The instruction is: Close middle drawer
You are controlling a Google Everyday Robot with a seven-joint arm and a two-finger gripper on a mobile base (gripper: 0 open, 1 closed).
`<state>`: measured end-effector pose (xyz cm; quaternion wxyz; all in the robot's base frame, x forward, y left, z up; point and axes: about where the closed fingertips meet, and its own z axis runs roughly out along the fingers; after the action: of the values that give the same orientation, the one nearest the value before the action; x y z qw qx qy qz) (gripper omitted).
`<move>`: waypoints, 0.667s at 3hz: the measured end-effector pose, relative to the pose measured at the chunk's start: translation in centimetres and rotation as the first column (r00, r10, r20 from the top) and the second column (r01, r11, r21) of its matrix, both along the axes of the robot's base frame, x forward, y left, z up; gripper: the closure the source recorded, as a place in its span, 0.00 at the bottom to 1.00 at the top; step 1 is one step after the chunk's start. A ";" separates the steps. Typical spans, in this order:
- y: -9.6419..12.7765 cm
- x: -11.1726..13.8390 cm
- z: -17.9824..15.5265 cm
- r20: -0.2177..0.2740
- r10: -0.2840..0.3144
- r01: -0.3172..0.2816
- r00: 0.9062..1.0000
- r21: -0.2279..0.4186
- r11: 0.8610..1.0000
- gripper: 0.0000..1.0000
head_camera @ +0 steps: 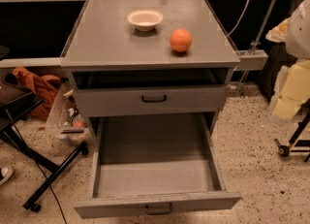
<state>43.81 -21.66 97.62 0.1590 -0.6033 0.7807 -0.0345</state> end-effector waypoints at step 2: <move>0.7 -0.8 -2.2 0.004 -0.010 0.010 1.000 0.014 1.000 0.00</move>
Offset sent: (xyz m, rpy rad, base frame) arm -0.0288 0.0226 -0.0805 0.0482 0.0035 -0.0354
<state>42.97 -20.96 95.40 0.1647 -0.5982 0.7836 -0.0309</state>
